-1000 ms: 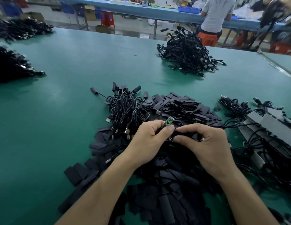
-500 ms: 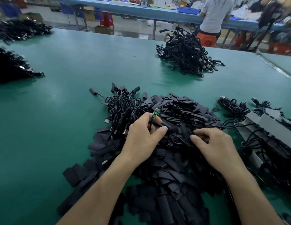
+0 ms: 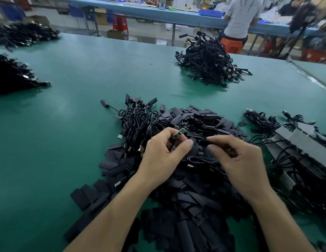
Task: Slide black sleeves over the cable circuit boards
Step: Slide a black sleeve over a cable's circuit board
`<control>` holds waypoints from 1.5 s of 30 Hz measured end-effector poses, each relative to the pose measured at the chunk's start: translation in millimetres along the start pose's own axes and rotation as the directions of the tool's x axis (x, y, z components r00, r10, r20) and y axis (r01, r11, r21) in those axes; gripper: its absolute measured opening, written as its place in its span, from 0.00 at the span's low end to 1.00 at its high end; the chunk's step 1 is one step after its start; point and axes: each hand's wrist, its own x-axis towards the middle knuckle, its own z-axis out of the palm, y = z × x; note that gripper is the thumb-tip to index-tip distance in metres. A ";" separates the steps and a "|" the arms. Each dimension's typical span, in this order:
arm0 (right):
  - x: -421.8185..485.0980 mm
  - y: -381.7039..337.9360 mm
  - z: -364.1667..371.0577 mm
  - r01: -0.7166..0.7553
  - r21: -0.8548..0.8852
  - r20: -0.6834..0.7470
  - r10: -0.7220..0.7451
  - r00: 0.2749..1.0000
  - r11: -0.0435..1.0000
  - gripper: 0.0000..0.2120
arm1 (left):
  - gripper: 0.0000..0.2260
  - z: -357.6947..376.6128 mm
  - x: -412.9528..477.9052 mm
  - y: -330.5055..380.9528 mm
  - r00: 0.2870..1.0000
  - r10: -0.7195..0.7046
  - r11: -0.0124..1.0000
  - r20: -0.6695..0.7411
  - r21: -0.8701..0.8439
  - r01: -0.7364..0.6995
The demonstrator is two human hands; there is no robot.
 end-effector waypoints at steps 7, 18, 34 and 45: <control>-2.5 -2.1 7.6 0.064 0.015 0.103 -0.065 0.993 0.998 0.16 | 0.03 -0.3 -0.5 1.8 0.996 -0.033 0.992 0.085 -0.122 0.043; -2.9 -5.7 16.4 0.128 0.005 0.058 -0.128 0.990 0.992 0.14 | 0.07 -0.9 0.9 3.5 0.988 -0.094 0.974 0.125 -0.194 0.118; -4.0 -6.5 17.5 0.134 -0.059 0.080 -0.129 0.988 0.989 0.14 | 0.05 -2.5 1.8 1.7 0.986 -0.134 0.982 0.103 -0.120 0.146; -0.9 -1.8 10.9 -0.028 -0.236 -0.025 0.022 0.999 0.971 0.15 | 0.06 -3.2 2.7 1.1 0.987 -0.159 0.985 -0.011 -0.073 0.158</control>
